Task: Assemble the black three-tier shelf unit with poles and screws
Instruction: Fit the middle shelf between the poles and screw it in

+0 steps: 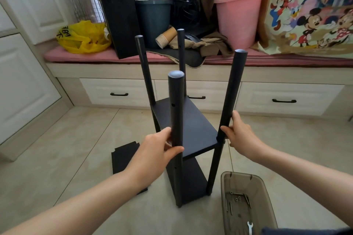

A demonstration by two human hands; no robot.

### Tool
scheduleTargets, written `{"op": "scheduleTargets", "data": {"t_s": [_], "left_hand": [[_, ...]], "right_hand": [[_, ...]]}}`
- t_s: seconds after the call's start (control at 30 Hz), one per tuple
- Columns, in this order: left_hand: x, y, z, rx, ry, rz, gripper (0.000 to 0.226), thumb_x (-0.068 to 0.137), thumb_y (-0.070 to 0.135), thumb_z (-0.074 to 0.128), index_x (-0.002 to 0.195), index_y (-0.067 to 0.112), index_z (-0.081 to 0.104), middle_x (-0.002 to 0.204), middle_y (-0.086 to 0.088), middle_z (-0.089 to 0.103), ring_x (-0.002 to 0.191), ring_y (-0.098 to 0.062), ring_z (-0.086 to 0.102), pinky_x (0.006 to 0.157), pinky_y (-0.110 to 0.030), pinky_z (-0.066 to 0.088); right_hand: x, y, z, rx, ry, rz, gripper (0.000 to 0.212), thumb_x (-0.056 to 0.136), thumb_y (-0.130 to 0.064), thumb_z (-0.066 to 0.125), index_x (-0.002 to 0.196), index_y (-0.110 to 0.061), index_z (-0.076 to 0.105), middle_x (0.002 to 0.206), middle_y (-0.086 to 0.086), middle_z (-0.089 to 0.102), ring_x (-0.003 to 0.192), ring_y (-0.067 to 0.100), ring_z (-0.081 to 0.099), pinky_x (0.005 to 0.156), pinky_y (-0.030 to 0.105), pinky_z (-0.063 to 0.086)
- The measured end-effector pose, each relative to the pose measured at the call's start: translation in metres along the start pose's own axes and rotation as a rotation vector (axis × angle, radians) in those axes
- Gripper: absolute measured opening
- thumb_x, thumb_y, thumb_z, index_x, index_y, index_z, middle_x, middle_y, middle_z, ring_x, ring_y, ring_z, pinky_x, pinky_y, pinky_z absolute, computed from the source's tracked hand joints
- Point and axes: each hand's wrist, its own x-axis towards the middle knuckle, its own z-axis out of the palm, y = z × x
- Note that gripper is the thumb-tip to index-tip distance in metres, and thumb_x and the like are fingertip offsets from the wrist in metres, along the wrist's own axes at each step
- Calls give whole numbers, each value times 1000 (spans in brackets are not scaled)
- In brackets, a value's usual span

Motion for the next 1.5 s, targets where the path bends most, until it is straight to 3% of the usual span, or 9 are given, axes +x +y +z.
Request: {"op": "scheduleTargets", "data": {"t_s": [0.17, 0.47, 0.63, 0.83, 0.93, 1.1, 1.3, 1.4, 1.5], "left_hand": [[-5, 17, 15, 1, -31, 79, 26, 89, 39, 72, 112, 33, 62, 89, 22, 66, 88, 12, 63, 72, -6, 51], [-17, 32, 44, -4, -43, 153, 26, 85, 43, 71, 106, 39, 57, 85, 30, 58, 92, 20, 58, 77, -1, 46], [-9, 36, 51, -78, -11, 106, 21, 86, 39, 74, 103, 35, 62, 90, 26, 64, 91, 13, 64, 77, -4, 50], [8, 43, 59, -87, 44, 71, 21, 84, 42, 77, 93, 33, 61, 88, 16, 70, 80, 4, 69, 74, -16, 57], [16, 50, 68, -82, 54, 79, 23, 84, 43, 78, 94, 29, 63, 88, 16, 70, 77, 1, 70, 76, -21, 59], [25, 46, 79, -160, 62, 44, 23, 81, 40, 82, 94, 28, 67, 83, 14, 72, 73, -1, 71, 74, -27, 62], [19, 16, 82, -297, -110, -93, 29, 88, 54, 62, 90, 27, 70, 84, 8, 74, 83, -4, 71, 79, -26, 60], [14, -3, 90, -415, -131, -311, 50, 99, 54, 47, 84, 14, 72, 78, -1, 76, 78, -14, 74, 83, -34, 61], [15, -18, 107, -472, -149, -568, 39, 104, 45, 49, 92, 14, 70, 86, -1, 76, 81, -13, 75, 77, -29, 61]], "right_hand": [[5, 4, -9, -1, 33, 23, 22, 103, -19, 49, 107, -35, 34, 96, 12, 64, 93, 32, 63, 81, 50, 57], [12, 12, -15, -17, 66, -13, 36, 100, -16, 56, 134, -25, 47, 88, -1, 67, 85, 17, 67, 66, 26, 50], [12, 10, -16, -24, 111, -10, 35, 101, -16, 55, 135, -22, 50, 90, -3, 66, 92, 22, 66, 80, 37, 55], [7, -11, -29, -174, 22, 85, 58, 96, -23, 63, 149, -18, 38, 135, 9, 60, 122, 27, 59, 95, 35, 49], [-2, -26, -34, -246, -14, 109, 53, 98, -29, 60, 146, -15, 43, 127, 9, 65, 115, 25, 62, 89, 31, 49], [-22, -48, -49, -181, -56, 21, 33, 100, -16, 52, 132, -17, 59, 123, 0, 68, 115, 16, 62, 99, 31, 49], [-52, -58, -55, -92, -287, -67, 43, 93, 1, 52, 127, -25, 60, 120, -7, 66, 116, 11, 62, 99, 32, 52], [-62, -56, -48, -31, -361, -120, 42, 93, -4, 60, 127, -28, 57, 121, -5, 66, 108, 11, 67, 97, 35, 54], [-65, -51, -44, -37, -355, -112, 41, 95, -19, 64, 132, -32, 52, 123, -7, 63, 103, 9, 69, 94, 33, 56]]}}
